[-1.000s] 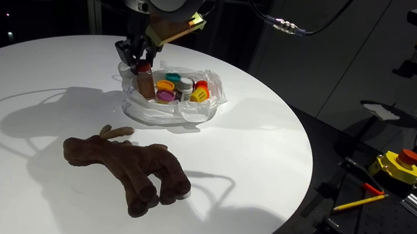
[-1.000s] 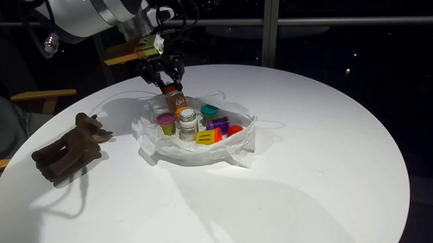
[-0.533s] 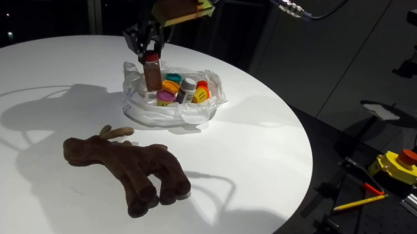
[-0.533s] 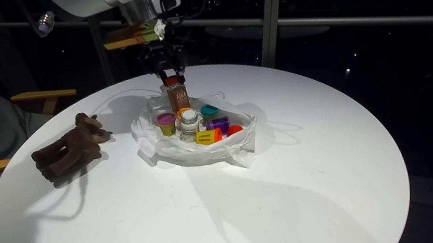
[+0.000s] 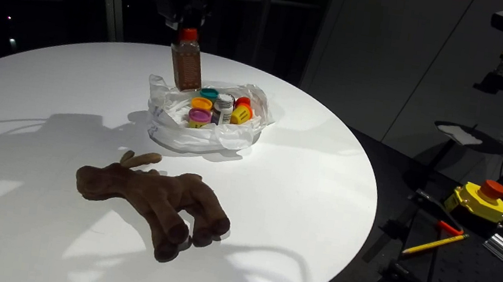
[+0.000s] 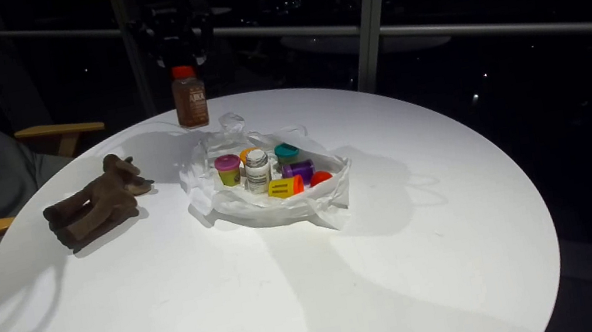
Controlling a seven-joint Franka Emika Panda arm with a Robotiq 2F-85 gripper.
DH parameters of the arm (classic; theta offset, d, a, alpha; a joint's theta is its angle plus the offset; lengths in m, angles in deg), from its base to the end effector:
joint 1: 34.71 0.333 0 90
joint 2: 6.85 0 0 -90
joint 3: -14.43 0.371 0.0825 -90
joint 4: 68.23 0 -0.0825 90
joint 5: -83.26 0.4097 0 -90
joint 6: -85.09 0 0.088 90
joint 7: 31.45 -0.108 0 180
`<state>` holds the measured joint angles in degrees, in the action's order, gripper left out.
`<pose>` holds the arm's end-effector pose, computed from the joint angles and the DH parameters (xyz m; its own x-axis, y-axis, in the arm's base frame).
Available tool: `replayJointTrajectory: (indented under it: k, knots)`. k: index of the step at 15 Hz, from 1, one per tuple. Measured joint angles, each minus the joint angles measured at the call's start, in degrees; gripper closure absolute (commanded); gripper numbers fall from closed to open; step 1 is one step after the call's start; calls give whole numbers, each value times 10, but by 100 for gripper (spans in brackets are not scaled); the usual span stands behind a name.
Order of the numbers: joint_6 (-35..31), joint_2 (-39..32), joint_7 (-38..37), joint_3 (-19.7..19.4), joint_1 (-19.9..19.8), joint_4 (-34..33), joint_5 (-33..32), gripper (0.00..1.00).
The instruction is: Remove the things from the plastic bag and put them on the table
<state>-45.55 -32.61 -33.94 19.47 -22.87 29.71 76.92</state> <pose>0.6945 0.1996 0.3771 0.9450 0.3028 0.1239 0.2990 -0.9530 0.0486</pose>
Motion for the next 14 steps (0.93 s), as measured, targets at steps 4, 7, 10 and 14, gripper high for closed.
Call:
replayJointTrajectory:
  k: [4,7,10,14]
  knots:
    - [9,75,117,44,-27,113,66,80]
    - [-2,93,174,49,-35,185,74,80]
    - [-76,94,189,50,-37,249,72,80]
    - [-231,96,191,66,-36,321,72,80]
